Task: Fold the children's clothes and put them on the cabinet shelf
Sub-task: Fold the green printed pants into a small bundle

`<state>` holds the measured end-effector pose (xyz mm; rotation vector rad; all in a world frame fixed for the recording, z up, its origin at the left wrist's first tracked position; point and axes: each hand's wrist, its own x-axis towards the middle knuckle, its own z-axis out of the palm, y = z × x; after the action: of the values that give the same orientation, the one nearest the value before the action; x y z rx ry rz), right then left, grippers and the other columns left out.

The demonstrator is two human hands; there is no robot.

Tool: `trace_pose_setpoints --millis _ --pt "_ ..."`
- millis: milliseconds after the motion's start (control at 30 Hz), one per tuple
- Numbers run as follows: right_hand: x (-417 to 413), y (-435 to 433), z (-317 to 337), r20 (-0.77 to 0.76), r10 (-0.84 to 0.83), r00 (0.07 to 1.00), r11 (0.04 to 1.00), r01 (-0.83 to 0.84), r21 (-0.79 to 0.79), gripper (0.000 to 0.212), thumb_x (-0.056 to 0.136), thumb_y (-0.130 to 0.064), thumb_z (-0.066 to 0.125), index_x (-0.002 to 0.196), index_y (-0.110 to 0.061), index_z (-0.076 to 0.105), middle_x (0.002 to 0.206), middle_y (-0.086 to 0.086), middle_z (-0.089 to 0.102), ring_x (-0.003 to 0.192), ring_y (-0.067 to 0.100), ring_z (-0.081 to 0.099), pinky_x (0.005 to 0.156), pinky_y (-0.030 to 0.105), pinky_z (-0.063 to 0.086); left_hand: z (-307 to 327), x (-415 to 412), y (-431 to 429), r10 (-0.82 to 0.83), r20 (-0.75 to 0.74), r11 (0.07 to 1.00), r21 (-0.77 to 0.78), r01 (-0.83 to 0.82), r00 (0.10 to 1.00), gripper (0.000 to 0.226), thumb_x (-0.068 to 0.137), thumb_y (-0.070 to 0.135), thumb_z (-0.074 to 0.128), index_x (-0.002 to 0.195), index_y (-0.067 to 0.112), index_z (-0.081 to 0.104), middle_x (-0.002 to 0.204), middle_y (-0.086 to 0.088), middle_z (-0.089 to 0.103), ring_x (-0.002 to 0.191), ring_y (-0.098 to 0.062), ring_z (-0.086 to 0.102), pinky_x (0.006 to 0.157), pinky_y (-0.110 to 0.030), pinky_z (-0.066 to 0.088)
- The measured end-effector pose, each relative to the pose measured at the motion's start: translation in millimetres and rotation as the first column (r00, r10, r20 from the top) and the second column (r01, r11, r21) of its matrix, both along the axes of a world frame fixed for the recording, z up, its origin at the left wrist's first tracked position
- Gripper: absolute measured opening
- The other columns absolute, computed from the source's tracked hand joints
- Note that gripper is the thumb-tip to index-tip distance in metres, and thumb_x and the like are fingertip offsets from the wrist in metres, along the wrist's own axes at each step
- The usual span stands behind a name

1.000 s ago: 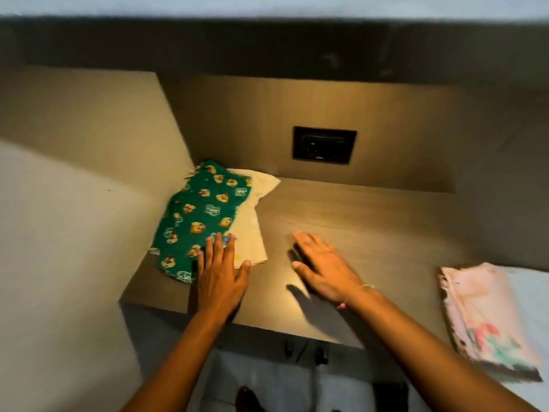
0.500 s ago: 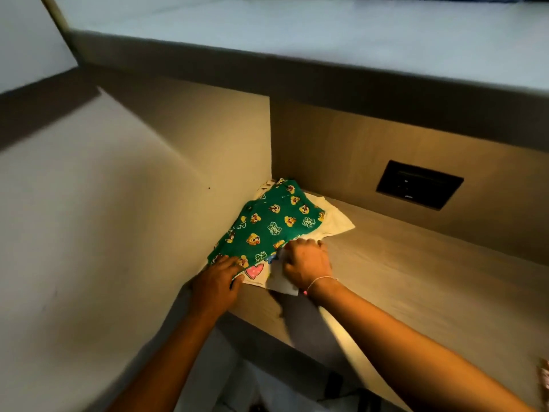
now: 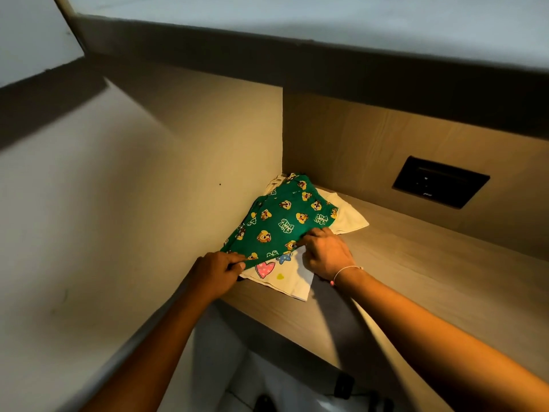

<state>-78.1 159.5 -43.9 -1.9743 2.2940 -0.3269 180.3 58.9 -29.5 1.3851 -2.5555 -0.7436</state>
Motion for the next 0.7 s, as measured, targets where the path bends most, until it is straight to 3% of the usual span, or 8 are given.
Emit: trace_pose_setpoints --millis 100,167,300,467,533,600,667,700 --pt "-1.4 -1.1 5.0 0.106 -0.031 0.994 1.0 0.03 0.005 0.042 0.077 -0.018 0.053 0.116 -0.024 0.066 0.112 0.002 0.065 0.104 0.023 0.055 0.082 0.035 0.053 5.4 -3.8 1.0 0.085 -0.097 0.996 0.004 -0.085 0.992 0.029 0.095 0.03 0.061 0.119 0.015 0.07 0.118 -0.007 0.07 0.097 -0.017 0.064 0.061 -0.005 0.037" --pt "-4.3 -2.4 8.8 0.16 -0.076 0.984 0.996 0.082 -0.03 0.04 0.077 -0.017 0.053 0.115 -0.022 0.065 0.107 0.003 0.066 0.102 0.024 0.057 0.08 0.035 0.053 14.0 -7.3 2.6 0.13 -0.199 0.988 -0.055 -0.143 0.971 0.028 0.095 0.027 0.06 0.116 0.012 0.071 0.108 -0.009 0.073 0.085 -0.012 0.063 0.052 -0.005 0.033" --pt "-14.7 -11.8 11.8 -0.059 -0.113 0.992 0.984 0.104 -0.142 0.052 0.078 -0.023 0.066 0.13 -0.023 0.056 0.123 0.008 0.058 0.108 0.027 0.049 0.081 0.037 0.044 35.2 -12.7 5.1 0.086 -0.414 0.978 -0.139 -0.157 0.906 0.023 0.095 0.021 0.06 0.111 0.009 0.072 0.093 -0.009 0.075 0.074 -0.014 0.066 0.05 -0.013 0.045" --pt "-40.3 -30.5 19.0 -0.107 -0.172 0.979 0.985 0.173 0.0 0.045 0.09 -0.035 0.061 0.134 -0.029 0.053 0.141 0.006 0.05 0.13 0.031 0.04 0.103 0.045 0.036 50.9 -6.8 6.0 0.039 -0.56 0.981 -0.138 -0.139 0.828 0.021 0.094 0.019 0.061 0.111 0.012 0.071 0.091 0.007 0.069 0.076 -0.004 0.066 0.052 -0.01 0.052" --pt "-47.4 -31.5 23.3 0.001 -0.235 0.972 0.971 0.235 -0.035 0.037 0.088 -0.029 0.064 0.125 -0.025 0.062 0.13 0.006 0.059 0.123 0.029 0.049 0.099 0.043 0.041 55.0 -3.2 5.7 0.03 -0.576 0.98 -0.145 -0.138 0.817 0.02 0.094 0.017 0.061 0.11 0.012 0.071 0.091 0.008 0.069 0.075 0.001 0.065 0.053 -0.01 0.052" --pt "-51.1 -29.5 37.5 0.307 -0.335 0.891 0.897 0.402 -0.187 0.022 0.089 -0.017 0.064 0.111 -0.02 0.066 0.111 0.008 0.069 0.104 0.028 0.061 0.086 0.04 0.05 60.3 -0.2 5.3 0.031 -0.602 0.973 -0.166 -0.163 0.798 0.017 0.095 0.015 0.059 0.106 0.011 0.071 0.086 0.009 0.068 0.071 0.007 0.064 0.054 -0.007 0.05" --pt "-55.2 -19.4 60.8 0.557 -0.247 0.793 0.799 0.492 -0.345 0.011 0.092 -0.011 0.06 0.1 -0.016 0.066 0.094 0.004 0.071 0.087 0.02 0.065 0.075 0.036 0.051 67.1 2.3 5.0 0.029 -0.639 0.969 -0.172 -0.18 0.768 0.013 0.096 0.014 0.058 0.102 0.015 0.069 0.08 0.015 0.066 0.072 0.01 0.065 0.054 -0.006 0.049" --pt "-58.0 -8.4 75.6 0.594 -0.165 0.787 0.76 0.486 -0.432 0.01 0.093 -0.012 0.058 0.097 -0.018 0.064 0.088 -0.003 0.069 0.082 0.013 0.064 0.073 0.032 0.05 71.4 2.9 5.3 0.023 -0.66 0.97 -0.166 -0.175 0.751 0.012 0.096 0.015 0.058 0.101 0.02 0.067 0.081 0.017 0.065 0.076 0.01 0.065 0.055 -0.006 0.049"
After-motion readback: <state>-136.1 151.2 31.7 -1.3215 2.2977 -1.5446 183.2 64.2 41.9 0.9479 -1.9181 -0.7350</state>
